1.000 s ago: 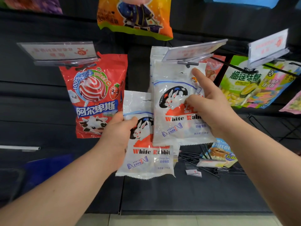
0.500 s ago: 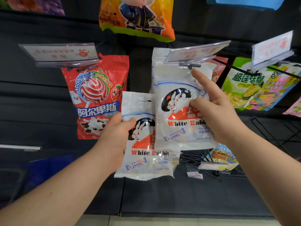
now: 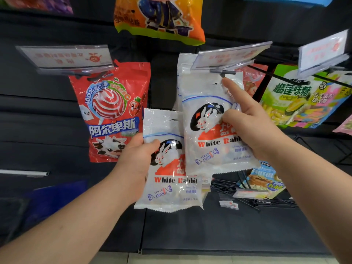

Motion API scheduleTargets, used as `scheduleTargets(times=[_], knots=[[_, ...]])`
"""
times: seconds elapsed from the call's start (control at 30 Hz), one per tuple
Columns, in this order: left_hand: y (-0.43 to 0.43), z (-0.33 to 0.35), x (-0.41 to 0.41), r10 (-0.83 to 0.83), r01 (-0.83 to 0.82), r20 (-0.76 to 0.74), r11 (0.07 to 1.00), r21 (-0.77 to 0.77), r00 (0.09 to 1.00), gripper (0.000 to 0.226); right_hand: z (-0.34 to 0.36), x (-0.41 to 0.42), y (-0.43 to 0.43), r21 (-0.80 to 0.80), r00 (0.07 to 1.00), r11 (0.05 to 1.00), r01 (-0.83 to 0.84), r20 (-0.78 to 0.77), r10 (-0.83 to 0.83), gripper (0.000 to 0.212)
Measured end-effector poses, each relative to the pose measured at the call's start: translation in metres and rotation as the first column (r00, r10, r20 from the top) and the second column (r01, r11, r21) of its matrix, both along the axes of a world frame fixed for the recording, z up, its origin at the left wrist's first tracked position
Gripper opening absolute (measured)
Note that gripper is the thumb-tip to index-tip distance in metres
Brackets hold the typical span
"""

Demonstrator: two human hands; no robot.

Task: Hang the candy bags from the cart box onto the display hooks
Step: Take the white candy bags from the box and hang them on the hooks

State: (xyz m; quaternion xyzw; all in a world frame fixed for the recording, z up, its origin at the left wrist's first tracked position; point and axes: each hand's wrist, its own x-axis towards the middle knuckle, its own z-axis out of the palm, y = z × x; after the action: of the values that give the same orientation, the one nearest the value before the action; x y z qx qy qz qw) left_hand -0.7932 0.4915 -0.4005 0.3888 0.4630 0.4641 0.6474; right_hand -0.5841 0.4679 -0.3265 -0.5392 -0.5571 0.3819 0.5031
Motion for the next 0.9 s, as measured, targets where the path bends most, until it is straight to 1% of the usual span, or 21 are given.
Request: scheduleTargets(times=[0.23,0.37,0.47,0.57,0.63,0.67,0.77,0.9], knots=[[0.004,-0.001,0.002,-0.001,0.001,-0.013,1.000,0.005,1.000,0.017,-0.005,-0.006,0.003,0.083,1.000,0.997,0.008,0.026,-0.010,0.069],[0.006,-0.003,0.000,0.015,-0.015,0.010,1.000,-0.004,1.000,0.016,-0.004,-0.006,0.009,0.108,0.998,0.994,0.032,0.042,-0.037,0.068],[0.006,-0.004,-0.002,0.021,-0.021,0.005,1.000,-0.007,1.000,0.017,-0.004,-0.005,0.012,0.113,0.999,0.993,0.044,0.021,-0.047,0.062],[0.005,-0.003,-0.005,0.031,-0.031,-0.014,0.999,-0.012,0.999,0.018,-0.007,-0.006,0.014,0.182,0.998,0.982,0.058,0.028,-0.064,0.047],[0.006,-0.004,-0.007,0.046,-0.046,-0.027,0.999,-0.012,0.999,0.017,-0.009,-0.006,0.017,0.213,0.996,0.973,0.085,0.020,-0.091,0.041],[0.006,-0.004,-0.008,0.051,-0.051,-0.031,0.999,-0.011,0.998,0.016,-0.010,-0.006,0.019,0.216,0.995,0.971,0.099,0.005,-0.102,0.039],[0.009,-0.007,-0.010,0.062,-0.063,-0.029,0.998,-0.015,0.998,0.015,-0.010,-0.007,0.021,0.202,0.989,0.973,0.112,-0.115,-0.090,0.032],[0.012,-0.011,-0.012,0.068,-0.068,-0.010,0.998,-0.010,0.998,0.015,-0.010,-0.002,0.024,0.178,0.974,0.981,0.081,-0.224,-0.040,0.034]])
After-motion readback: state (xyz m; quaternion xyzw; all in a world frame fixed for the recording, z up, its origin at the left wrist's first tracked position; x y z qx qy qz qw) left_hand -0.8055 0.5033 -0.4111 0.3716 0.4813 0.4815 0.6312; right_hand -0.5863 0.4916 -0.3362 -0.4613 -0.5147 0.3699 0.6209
